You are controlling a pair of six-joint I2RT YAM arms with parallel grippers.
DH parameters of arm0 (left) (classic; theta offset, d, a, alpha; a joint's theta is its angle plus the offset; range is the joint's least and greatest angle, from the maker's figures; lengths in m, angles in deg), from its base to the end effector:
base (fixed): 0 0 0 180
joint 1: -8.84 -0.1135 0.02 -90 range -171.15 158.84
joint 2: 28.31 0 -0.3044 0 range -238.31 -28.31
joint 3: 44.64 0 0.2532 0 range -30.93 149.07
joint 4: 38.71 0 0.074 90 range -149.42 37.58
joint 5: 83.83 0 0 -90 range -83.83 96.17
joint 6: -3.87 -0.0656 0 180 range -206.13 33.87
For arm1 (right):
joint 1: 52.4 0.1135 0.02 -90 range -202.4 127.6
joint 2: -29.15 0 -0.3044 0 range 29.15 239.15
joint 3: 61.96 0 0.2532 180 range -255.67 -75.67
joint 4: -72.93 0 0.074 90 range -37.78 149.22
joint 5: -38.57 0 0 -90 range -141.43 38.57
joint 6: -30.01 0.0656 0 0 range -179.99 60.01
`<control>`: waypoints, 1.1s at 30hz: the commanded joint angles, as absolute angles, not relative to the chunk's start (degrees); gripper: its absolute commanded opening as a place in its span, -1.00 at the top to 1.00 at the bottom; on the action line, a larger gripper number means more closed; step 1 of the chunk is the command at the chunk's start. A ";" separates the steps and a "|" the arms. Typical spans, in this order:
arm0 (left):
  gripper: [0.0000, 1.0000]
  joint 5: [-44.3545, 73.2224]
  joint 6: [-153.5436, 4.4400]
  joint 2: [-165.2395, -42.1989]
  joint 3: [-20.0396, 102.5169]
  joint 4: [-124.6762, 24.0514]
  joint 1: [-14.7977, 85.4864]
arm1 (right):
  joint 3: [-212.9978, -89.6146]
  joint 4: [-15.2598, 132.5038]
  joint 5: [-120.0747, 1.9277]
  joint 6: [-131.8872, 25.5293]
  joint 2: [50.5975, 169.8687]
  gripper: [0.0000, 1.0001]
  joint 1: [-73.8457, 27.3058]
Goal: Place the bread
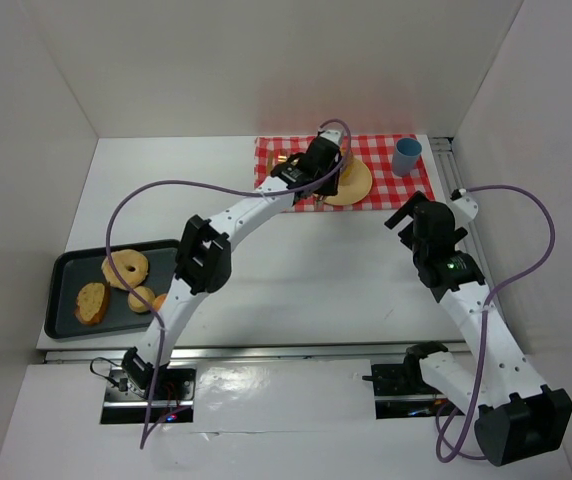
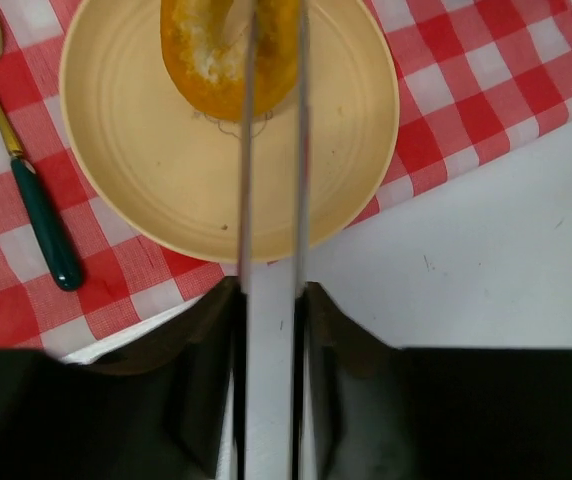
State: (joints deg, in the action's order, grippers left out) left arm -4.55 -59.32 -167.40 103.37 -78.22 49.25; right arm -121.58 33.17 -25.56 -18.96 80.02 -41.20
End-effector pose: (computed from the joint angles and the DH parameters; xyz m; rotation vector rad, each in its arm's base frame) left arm 0.4795 -0.3922 0.2816 0.1392 2.1312 -0.5068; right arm 0.1941 0.0092 0.3196 0.7799 1.9001 0.0871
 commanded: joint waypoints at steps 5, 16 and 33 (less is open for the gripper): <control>-0.15 -1.65 -62.66 -161.56 100.20 -73.51 50.24 | -121.99 31.53 -24.36 -19.39 78.63 -1.00 -41.59; -0.12 -7.16 -64.86 -141.97 89.75 -80.61 53.41 | -121.99 34.07 -27.79 -19.91 80.30 -1.00 -41.59; -0.10 -29.25 -30.43 -104.72 42.30 -116.48 35.22 | -120.32 36.98 -29.72 -21.24 79.16 -1.00 -41.59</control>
State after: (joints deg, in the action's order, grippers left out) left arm -27.02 -39.74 -113.85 44.33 -110.06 36.83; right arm -120.62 33.94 -29.15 -21.03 80.13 -41.22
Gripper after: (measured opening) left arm 0.553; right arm 0.999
